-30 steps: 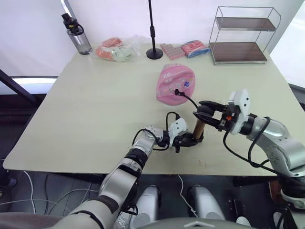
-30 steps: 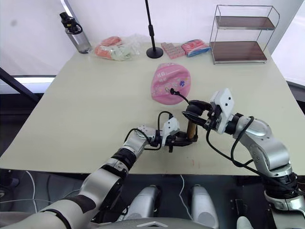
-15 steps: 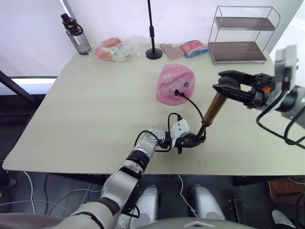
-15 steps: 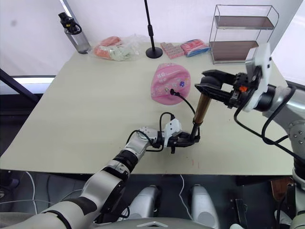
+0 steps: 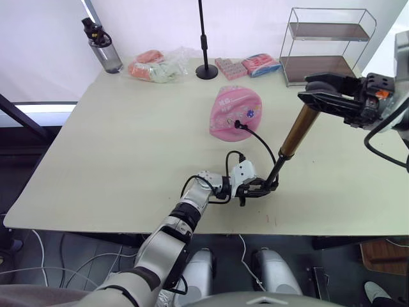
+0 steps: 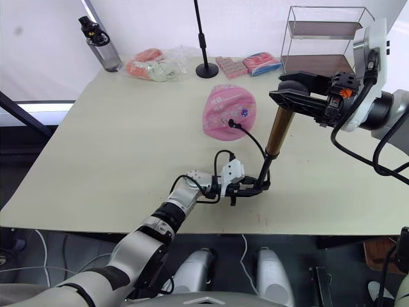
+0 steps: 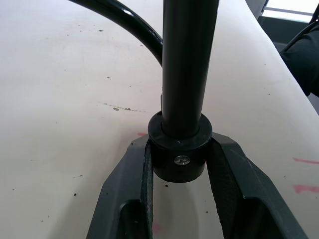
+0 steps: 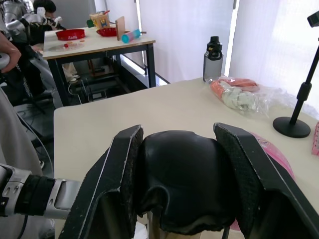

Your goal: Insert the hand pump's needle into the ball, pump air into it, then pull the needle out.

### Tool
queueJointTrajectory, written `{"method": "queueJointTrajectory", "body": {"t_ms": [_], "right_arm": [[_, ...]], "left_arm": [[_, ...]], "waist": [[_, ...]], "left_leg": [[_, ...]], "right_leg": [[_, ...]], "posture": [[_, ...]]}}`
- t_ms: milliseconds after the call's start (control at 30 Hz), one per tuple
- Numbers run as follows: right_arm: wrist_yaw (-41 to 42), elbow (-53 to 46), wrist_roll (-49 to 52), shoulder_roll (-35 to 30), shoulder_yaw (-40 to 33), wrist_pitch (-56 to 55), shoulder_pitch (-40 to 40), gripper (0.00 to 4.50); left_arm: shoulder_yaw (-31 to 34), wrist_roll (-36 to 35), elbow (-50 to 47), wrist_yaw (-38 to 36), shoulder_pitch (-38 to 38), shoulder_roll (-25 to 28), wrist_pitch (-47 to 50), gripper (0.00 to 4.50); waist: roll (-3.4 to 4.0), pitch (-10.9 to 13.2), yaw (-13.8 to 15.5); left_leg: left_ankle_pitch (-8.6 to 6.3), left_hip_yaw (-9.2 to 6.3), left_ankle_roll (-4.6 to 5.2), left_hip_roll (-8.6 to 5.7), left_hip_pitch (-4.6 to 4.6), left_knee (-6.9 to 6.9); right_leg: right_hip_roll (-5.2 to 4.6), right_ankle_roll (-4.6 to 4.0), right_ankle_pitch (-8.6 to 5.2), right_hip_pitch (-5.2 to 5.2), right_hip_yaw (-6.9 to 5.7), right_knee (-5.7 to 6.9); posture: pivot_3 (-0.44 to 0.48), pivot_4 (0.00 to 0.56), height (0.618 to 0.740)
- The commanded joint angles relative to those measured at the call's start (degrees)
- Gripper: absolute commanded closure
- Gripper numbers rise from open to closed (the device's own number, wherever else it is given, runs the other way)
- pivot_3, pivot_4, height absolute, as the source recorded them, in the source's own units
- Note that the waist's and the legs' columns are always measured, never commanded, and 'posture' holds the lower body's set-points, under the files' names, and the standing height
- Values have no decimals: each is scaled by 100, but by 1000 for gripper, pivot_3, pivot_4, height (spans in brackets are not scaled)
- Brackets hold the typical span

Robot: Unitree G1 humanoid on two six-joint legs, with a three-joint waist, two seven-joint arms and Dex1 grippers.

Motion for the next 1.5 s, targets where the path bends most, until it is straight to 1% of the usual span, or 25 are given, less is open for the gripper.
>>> {"method": "queueJointTrajectory", "body": {"t_ms": [33, 167, 300, 500, 567, 600, 700, 900, 1067, 1200, 1267, 1400, 1500], "right_arm": [[-86, -299, 283, -33, -643, -224, -93, 2704], [-261, -636, 271, 173, -505, -291, 243, 2704], [-215, -1107, -177, 300, -107, -475, 697, 2704], [-229, -1627, -421, 592, 326, -693, 1342, 2704], [-194, -1693, -547, 627, 479, -743, 1546, 2704], [-183, -1703, -623, 644, 558, -779, 1635, 2704], [-147, -1615, -814, 675, 718, -870, 1816, 2704], [84, -1271, -1552, 734, 1230, -1246, 2219, 2704], [237, -749, -2400, 988, 1790, -1869, 2553, 2704], [300, -144, -3227, 1357, 2164, -2759, 2795, 2704], [462, 64, -3517, 1403, 2343, -3077, 2956, 2704], [433, 150, -3525, 1556, 2244, -3169, 2904, 2704], [419, 14, -3183, 1490, 1927, -2884, 2689, 2704]], "left_arm": [[-210, 315, 366, 61, 195, 154, 101, 3413], [-260, 352, 422, 119, 217, 180, 22, 3413], [-389, 459, 504, 123, 275, 199, 58, 3413], [-426, 541, 694, 340, 292, 159, 38, 3413], [-420, 546, 740, 350, 312, 143, -45, 3413], [-421, 557, 776, 367, 320, 138, -121, 3413], [-460, 651, 885, 444, 337, 144, -436, 3413], [-373, 658, 1120, 637, 353, 100, -741, 3413], [-328, 642, 1244, 705, 350, 92, -865, 3413], [-315, 639, 1309, 713, 318, 75, -861, 3413], [-318, 638, 1316, 696, 331, 60, -851, 3413], [-325, 648, 1332, 674, 329, 47, -846, 3413], [-295, 612, 1337, 642, 365, 40, -813, 3413]], "waist": [[0, 0, 1], [0, 0, -1], [-1, -5, 1], [-30, -44, -1], [-48, -66, 1], [-51, -70, -1], [-60, -91, -5], [-61, -127, 7], [-74, -151, 4], [-72, -167, 0], [-78, -177, -1], [-70, -182, 0], [-69, -183, 1]], "left_leg": [[0, 0, 0, 0, 0, 0], [0, 0, 1, 0, 0, 0], [0, -2, 1, 0, 6, 2], [-1, -4, 1, 1, 26, 6], [-1, -9, 1, 3, 53, 7], [-3, -8, 2, 4, 81, 5], [-5, -7, 2, 10, 111, 2], [-5, -12, 2, 12, 109, -8], [-6, -12, 3, 10, 115, -11], [-6, -15, 3, 12, 120, -11], [-6, -16, 3, 12, 122, -13], [-6, -18, 3, 11, 126, -13], [-6, -19, 3, 11, 126, -14]], "right_leg": [[0, 0, 0, 0, 0, 0], [0, 0, 0, 0, 0, 0], [1, 1, -1, 5, -2, 1], [1, 22, -12, 23, -4, 1], [2, 26, -15, 55, -10, -3], [2, 26, -17, 83, -10, -6], [2, 25, -18, 113, -11, -11], [3, 25, -18, 114, -18, -25], [2, 26, -18, 121, -18, -28], [3, 26, -19, 125, -22, -28], [4, 25, -19, 127, -22, -28], [3, 26, -19, 135, -24, -32], [3, 26, -20, 135, -25, -32]], "posture": [[0, 150, 731], [0, 150, 731], [0, 150, 731], [0, 150, 731], [0, 150, 731], [0, 150, 731], [0, 150, 731], [0, 150, 731], [0, 150, 731], [0, 150, 731], [0, 150, 731], [0, 150, 731], [0, 150, 731]]}}
